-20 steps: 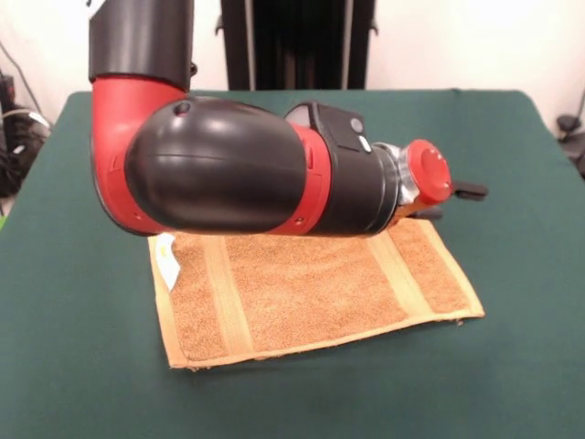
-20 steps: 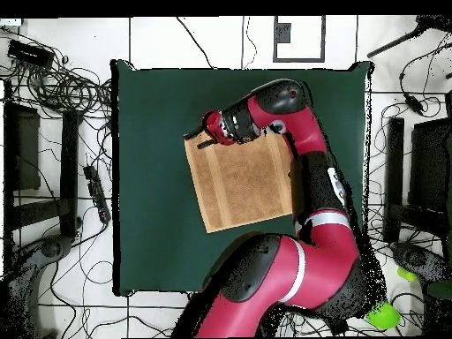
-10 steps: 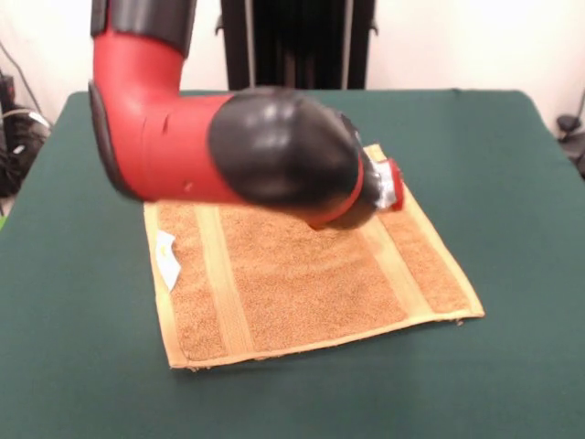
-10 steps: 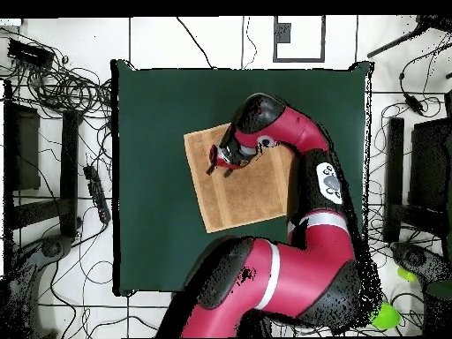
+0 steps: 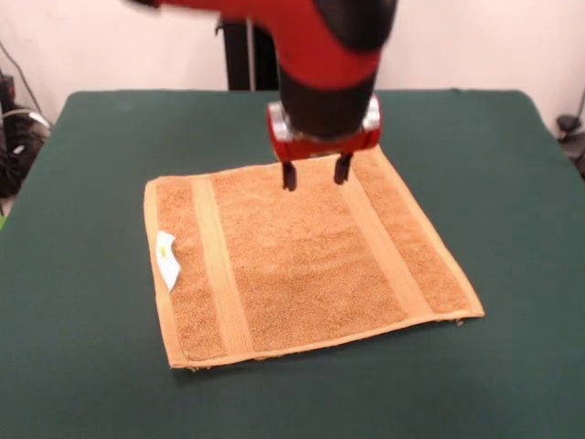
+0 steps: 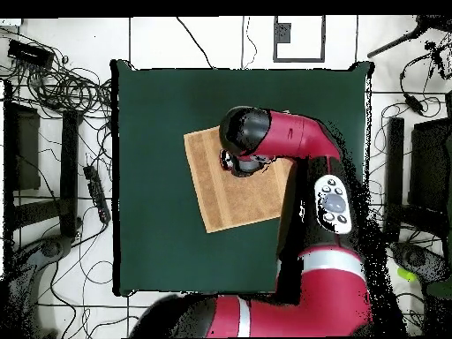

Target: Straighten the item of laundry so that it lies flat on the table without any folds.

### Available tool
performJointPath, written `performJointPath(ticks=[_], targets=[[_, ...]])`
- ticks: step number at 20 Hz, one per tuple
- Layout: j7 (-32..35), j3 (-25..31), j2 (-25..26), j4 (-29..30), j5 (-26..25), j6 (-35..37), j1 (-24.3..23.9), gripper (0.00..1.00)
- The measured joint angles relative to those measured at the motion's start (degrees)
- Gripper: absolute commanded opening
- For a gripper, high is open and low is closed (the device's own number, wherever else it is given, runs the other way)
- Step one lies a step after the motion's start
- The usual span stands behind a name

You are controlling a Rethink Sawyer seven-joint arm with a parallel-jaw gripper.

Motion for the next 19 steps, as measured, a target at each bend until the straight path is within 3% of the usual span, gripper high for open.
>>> performJointPath(ticks=[4, 8, 11, 19], targets=[[0.0, -0.5, -5.5, 5.3, -0.1, -12.3, -0.7, 1.00], [0.0, -0.6, -11.0, 11.3, -2.2, -30.3, -2.0, 1.00], [0.0, -0.6, -12.7, 14.0, -3.6, -39.4, -3.1, 1.00], [0.0, -0.6, -13.6, 18.6, -6.1, -47.8, -6.3, 1.00]])
